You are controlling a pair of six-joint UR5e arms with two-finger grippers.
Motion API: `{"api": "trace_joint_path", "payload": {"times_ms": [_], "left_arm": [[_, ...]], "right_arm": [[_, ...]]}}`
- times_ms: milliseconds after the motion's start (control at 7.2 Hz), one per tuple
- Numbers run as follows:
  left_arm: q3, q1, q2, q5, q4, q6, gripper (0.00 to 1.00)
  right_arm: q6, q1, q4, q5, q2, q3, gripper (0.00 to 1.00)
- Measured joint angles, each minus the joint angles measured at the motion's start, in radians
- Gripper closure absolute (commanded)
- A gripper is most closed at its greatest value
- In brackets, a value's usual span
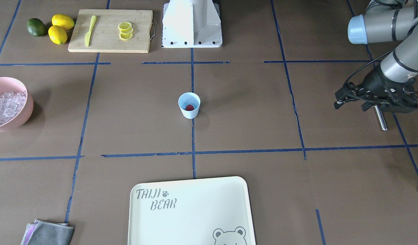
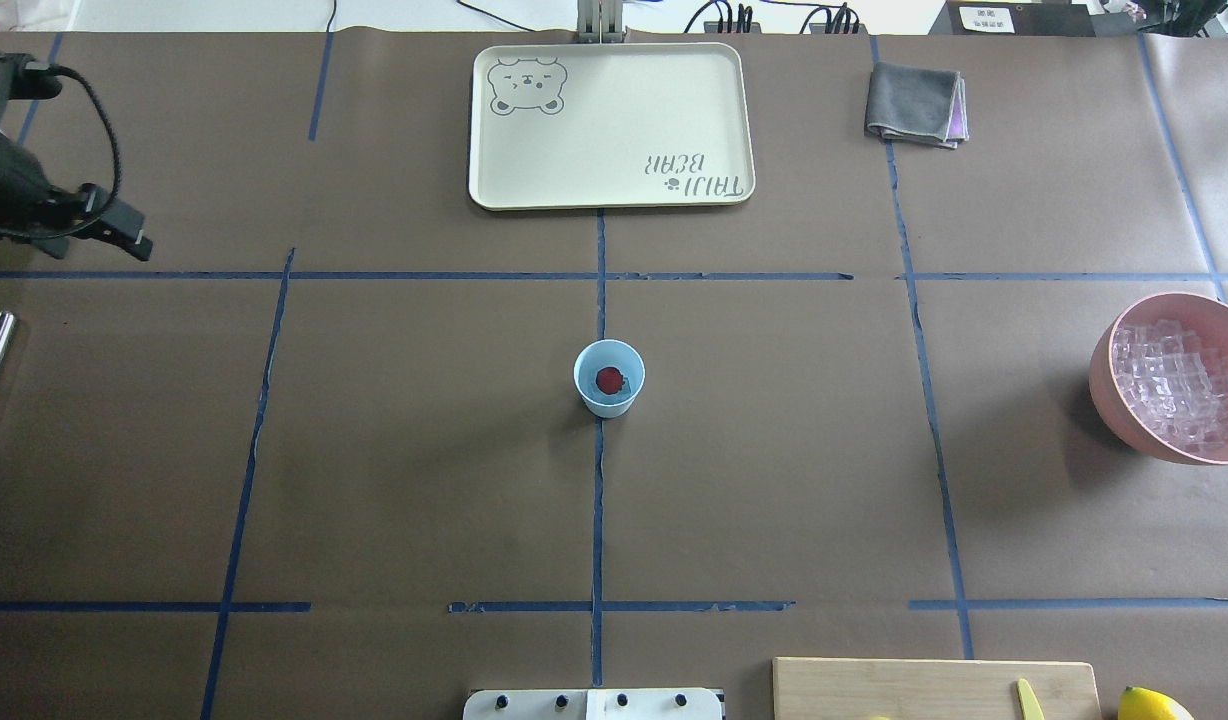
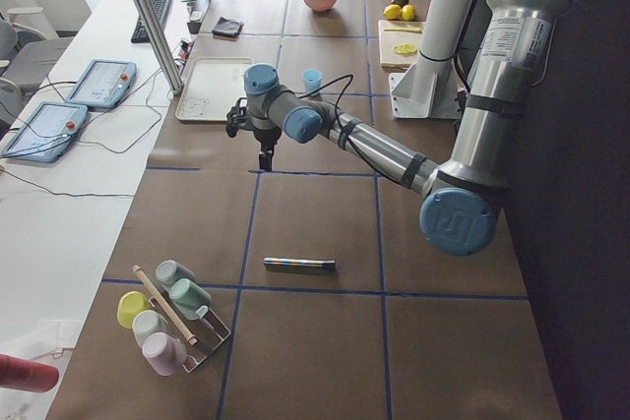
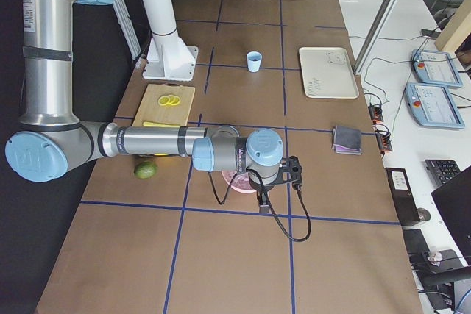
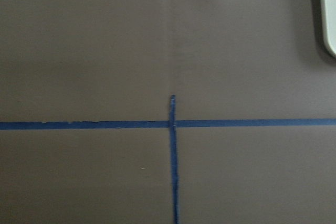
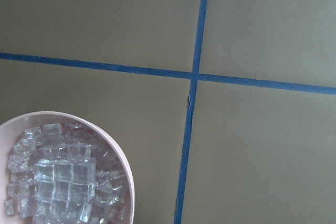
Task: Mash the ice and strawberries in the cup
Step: 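Withdraw the left gripper back toward the dish rack, then grasp the metal pestle with the left gripper and lift it upright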
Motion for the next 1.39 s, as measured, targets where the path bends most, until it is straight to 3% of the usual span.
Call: {"api": "trace_joint_path", "payload": {"times_ms": [278, 556, 834, 1390], "left_arm": [[0.003, -0.026, 0.15, 0.012, -0.098, 0.07, 0.0], [0.094, -0.028, 0.239, 0.044, -0.34, -0.011, 0.0], [0.259, -0.02, 0.22, 0.089, -0.533, -0.09, 0.0], [0.472, -0.018, 0.166, 0.109, -0.715, -0.12, 0.0]], "right_arm": [[0.0, 0.0, 0.0, 0.0, 0.003, 0.005, 0.0], [0.006, 0.0, 0.001, -0.002, 0.006, 0.006, 0.0], [0.016, 0.0, 0.002, -0.005, 0.008, 0.008, 0.0], [0.019, 0.0, 0.002, -0.005, 0.01, 0.006, 0.0]]}}
